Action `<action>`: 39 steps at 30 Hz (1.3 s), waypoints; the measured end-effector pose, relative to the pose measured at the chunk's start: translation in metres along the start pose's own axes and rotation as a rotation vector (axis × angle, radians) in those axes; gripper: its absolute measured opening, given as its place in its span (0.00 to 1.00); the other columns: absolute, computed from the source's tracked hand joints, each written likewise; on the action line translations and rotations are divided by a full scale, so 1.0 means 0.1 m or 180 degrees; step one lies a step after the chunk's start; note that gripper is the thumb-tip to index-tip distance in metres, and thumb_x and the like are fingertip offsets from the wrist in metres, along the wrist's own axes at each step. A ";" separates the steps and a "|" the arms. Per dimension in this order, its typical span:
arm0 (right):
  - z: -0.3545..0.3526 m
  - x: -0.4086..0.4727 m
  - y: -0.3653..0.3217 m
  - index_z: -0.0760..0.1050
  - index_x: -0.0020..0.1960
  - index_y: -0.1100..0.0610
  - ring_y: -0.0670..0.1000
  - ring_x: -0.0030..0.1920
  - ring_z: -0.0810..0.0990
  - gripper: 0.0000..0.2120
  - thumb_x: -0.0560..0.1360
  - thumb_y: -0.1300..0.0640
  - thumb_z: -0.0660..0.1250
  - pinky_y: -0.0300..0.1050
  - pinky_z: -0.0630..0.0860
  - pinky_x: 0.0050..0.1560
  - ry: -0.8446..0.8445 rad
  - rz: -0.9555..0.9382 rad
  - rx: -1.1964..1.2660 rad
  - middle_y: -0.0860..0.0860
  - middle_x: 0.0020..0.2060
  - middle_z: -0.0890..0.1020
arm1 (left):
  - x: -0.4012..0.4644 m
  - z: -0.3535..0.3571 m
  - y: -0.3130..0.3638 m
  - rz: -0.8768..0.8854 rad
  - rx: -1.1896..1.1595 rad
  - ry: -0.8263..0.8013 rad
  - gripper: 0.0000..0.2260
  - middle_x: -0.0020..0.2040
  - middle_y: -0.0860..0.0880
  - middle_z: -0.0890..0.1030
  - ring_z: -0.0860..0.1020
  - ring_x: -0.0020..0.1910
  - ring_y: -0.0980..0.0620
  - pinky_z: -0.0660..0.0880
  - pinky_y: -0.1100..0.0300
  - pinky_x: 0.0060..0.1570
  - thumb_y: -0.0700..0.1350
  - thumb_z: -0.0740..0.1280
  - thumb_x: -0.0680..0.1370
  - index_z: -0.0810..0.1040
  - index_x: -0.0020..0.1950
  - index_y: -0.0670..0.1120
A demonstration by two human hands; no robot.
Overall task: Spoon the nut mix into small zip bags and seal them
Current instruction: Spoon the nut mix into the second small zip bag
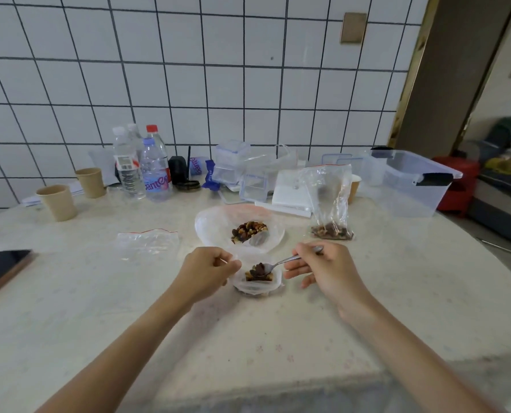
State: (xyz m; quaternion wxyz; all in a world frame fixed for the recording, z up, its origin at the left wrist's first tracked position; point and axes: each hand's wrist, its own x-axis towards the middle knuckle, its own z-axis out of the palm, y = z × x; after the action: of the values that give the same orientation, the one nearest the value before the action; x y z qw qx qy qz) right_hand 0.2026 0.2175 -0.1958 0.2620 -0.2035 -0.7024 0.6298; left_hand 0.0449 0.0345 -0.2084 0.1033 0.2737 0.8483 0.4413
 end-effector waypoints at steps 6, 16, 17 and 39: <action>0.12 -0.19 -0.01 0.85 0.49 0.51 0.46 0.44 0.86 0.08 0.82 0.53 0.68 0.47 0.81 0.46 -0.0534 -0.1305 -0.1415 0.44 0.42 0.88 | -0.13 -0.03 0.11 0.0656 0.0701 0.0390 0.02 0.34 0.56 0.81 0.80 0.34 0.58 0.73 0.62 0.35 0.50 0.72 0.77 0.81 0.48 0.54; 0.06 -0.19 -0.11 0.85 0.54 0.52 0.45 0.46 0.84 0.08 0.83 0.52 0.67 0.45 0.79 0.47 -0.0656 -0.1803 -0.1953 0.42 0.45 0.87 | -0.18 -0.13 0.02 0.0541 0.1043 0.0373 0.07 0.35 0.56 0.82 0.80 0.36 0.59 0.74 0.61 0.37 0.54 0.70 0.78 0.81 0.53 0.53; 0.06 -0.16 -0.12 0.85 0.52 0.52 0.46 0.44 0.85 0.07 0.82 0.54 0.68 0.46 0.80 0.46 -0.0549 -0.1601 -0.1618 0.43 0.43 0.87 | -0.18 -0.14 0.01 0.0542 0.1101 0.0347 0.09 0.36 0.57 0.82 0.80 0.36 0.59 0.75 0.61 0.37 0.57 0.70 0.78 0.81 0.53 0.54; 0.48 0.96 -0.16 0.80 0.38 0.51 0.46 0.36 0.86 0.16 0.82 0.47 0.64 0.57 0.84 0.43 0.0277 -0.0892 -0.1472 0.48 0.32 0.86 | 1.69 0.09 0.62 0.1535 0.2571 -0.0469 0.18 0.64 0.51 0.79 0.77 0.63 0.47 0.74 0.54 0.57 0.53 0.70 0.79 0.76 0.69 0.53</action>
State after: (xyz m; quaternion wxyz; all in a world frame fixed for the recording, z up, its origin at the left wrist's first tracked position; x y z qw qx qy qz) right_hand 0.0981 0.2375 -0.1723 0.3231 -0.1856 -0.8369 0.4010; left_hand -0.0682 0.1629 -0.1525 -0.0568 0.5117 0.8547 0.0670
